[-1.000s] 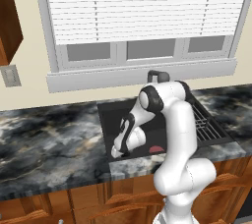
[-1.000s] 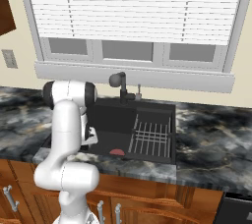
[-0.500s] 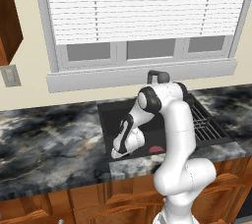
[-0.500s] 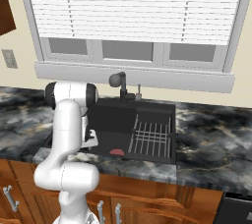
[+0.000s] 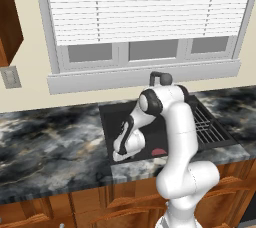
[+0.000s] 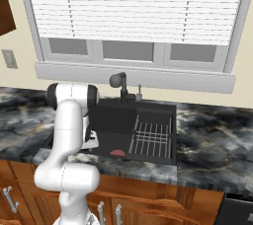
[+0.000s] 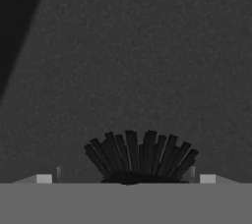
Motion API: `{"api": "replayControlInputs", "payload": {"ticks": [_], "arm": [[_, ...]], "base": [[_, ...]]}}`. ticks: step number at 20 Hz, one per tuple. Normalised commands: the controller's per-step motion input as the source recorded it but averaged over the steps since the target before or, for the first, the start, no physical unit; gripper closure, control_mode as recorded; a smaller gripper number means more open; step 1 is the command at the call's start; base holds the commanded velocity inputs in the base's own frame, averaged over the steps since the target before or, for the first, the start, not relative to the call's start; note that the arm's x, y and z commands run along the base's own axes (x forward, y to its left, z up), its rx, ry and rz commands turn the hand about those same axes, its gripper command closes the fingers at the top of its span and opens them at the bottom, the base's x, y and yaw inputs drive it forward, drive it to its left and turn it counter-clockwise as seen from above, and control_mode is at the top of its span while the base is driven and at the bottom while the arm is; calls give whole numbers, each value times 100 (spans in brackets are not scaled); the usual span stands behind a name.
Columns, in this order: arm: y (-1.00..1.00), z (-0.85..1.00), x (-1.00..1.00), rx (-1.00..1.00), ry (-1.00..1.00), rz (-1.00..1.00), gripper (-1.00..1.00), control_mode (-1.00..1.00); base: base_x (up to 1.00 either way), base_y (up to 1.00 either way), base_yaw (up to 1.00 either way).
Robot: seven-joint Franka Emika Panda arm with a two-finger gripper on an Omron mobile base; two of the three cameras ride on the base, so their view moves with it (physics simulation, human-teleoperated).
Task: Pick up the dish brush and soap dispenser from the sink, and place them back in the cabinet, and close the cabinet door.
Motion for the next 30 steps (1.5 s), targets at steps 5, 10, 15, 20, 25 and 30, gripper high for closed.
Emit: {"api": "replayControlInputs", "payload": {"ticks": [5,10,15,20,25,30], "arm": [[-1,-11,-1,0,5,0,-100,-100],[-3,-3,-16,0,2,0,-100,-100],[-6,0,-28,0,4,0,-100,-100],[-4,-1,-30,0,4,0,-100,-100],[0,-2,-23,0,4,0,-100,-100],[0,-6,-14,0,2,0,100,-100]], "base": [[0,0,0],[0,0,0],[0,0,0],[0,0,0],[0,0,0],[0,0,0]]}}
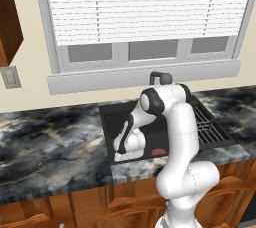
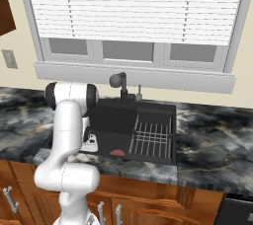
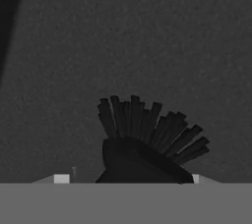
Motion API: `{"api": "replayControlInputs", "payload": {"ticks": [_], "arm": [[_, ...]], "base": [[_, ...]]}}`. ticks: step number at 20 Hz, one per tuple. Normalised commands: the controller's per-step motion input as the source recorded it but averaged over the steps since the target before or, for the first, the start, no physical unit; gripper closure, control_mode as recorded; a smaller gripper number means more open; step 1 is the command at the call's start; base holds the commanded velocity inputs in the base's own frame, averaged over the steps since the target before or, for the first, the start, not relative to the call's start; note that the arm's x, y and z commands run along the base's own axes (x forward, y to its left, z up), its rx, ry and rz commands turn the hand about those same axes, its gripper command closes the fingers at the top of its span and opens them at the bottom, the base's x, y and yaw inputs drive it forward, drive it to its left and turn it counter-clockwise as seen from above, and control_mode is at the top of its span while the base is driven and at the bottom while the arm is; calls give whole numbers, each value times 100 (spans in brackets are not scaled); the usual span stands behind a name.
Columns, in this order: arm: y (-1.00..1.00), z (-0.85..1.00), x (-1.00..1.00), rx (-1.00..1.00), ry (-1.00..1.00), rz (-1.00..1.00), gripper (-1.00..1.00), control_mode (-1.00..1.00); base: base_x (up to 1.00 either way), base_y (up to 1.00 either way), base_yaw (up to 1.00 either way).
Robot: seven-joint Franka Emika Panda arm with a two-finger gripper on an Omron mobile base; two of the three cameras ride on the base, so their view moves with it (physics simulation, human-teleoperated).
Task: Pick up the dish brush and soap dispenser from the sink, and place them back in the cabinet, and close the cabinet door.
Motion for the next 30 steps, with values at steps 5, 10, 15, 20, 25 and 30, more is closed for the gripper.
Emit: {"api": "replayControlInputs", "payload": {"ticks": [5,10,15,20,25,30], "arm": [[-2,-4,-5,0,0,0,100,-100],[-22,8,-11,0,0,-2,100,-100],[-16,29,-10,0,0,-3,100,-100],[-1,46,-3,0,0,-2,100,-100],[0,48,0,0,0,-2,100,-100],[0,50,0,0,0,0,100,-100]], "base": [[0,0,0],[0,0,0],[0,0,0],[0,0,0],[0,0,0],[0,0,0]]}}
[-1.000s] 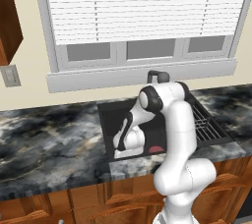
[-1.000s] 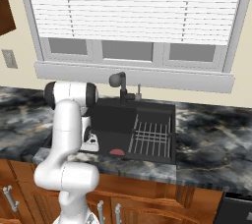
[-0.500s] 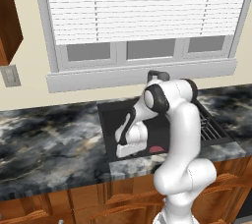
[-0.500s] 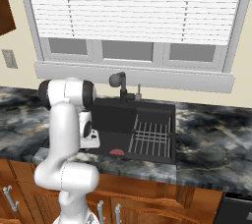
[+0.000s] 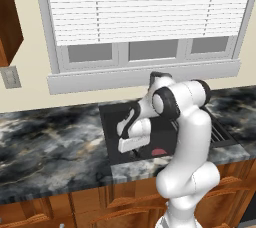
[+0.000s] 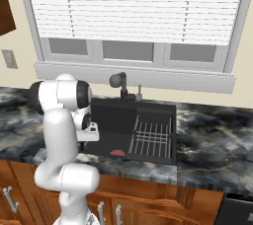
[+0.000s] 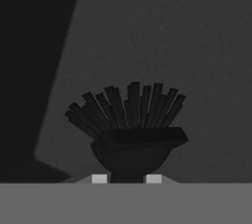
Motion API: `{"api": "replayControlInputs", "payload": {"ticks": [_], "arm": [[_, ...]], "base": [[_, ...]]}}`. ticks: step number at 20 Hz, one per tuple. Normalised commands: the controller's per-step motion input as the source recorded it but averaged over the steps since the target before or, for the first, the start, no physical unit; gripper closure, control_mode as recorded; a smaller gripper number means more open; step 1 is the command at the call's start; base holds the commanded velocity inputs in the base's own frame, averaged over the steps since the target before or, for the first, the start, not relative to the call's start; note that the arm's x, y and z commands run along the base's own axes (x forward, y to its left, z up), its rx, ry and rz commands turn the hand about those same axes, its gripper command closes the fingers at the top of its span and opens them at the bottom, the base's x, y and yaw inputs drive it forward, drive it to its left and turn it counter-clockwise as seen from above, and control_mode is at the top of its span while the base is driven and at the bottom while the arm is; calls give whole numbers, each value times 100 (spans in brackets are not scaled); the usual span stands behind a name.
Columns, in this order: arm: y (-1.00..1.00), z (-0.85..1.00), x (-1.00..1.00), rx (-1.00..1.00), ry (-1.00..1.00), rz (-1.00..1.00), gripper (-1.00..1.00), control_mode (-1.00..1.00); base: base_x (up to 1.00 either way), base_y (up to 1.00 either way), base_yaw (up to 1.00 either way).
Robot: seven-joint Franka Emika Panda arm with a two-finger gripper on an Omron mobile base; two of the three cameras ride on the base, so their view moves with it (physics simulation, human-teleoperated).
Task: Pick up the dish brush and soap dispenser from the sink, and place them back in the cabinet, and close the cabinet door.
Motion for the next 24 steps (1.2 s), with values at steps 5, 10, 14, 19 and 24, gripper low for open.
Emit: {"api": "replayControlInputs", "payload": {"ticks": [5,10,14,19,24], "arm": [[-1,35,0,0,0,0,100,-100],[0,38,0,0,0,0,100,-100],[0,41,0,0,0,0,100,-100],[-6,41,-7,0,0,0,100,-100],[-14,40,-20,0,0,0,100,-100]], "base": [[0,0,0],[0,0,0],[0,0,0],[0,0,0],[0,0,0]]}}
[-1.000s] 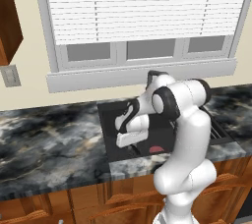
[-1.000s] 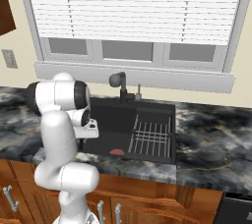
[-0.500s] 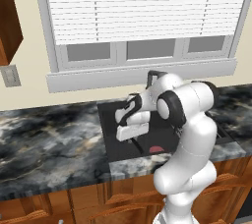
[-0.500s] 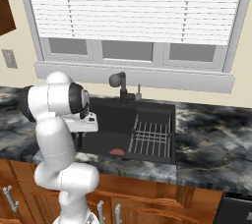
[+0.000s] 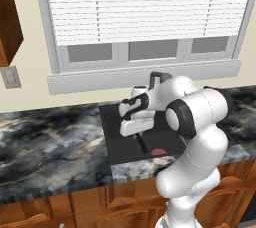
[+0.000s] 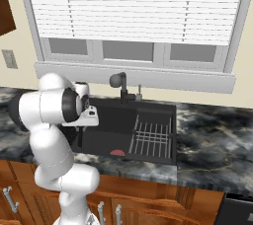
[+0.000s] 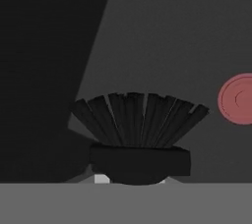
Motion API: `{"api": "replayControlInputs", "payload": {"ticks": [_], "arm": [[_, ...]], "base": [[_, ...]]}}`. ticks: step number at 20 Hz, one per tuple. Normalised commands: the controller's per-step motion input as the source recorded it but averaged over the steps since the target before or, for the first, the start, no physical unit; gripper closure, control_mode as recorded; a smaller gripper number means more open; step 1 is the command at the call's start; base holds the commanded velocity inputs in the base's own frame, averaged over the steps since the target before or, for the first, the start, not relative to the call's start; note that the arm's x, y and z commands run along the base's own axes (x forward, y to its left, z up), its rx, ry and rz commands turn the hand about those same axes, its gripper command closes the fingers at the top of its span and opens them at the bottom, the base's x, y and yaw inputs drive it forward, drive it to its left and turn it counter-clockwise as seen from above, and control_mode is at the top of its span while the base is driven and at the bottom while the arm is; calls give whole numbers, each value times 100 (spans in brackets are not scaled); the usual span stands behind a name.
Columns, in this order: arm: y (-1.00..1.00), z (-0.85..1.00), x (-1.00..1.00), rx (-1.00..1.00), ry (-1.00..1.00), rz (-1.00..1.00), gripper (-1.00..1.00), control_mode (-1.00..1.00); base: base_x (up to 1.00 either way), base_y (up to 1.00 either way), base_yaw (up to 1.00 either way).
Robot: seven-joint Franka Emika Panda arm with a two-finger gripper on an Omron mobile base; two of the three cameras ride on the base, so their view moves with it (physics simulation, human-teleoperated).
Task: Pick up the dish brush and soap dispenser from the sink, and place them back in the cabinet, and close the cabinet door.
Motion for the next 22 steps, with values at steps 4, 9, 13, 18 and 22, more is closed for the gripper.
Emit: {"api": "replayControlInputs", "payload": {"ticks": [4,9,13,18,22], "arm": [[-10,20,-26,0,-3,0,100,-100],[-6,20,-20,0,-1,0,100,-100],[0,41,-1,0,0,0,100,-100],[0,41,-18,0,0,0,100,-100],[-1,42,-28,0,-2,0,100,-100]], "base": [[0,0,0],[0,0,0],[0,0,0],[0,0,0],[0,0,0]]}}
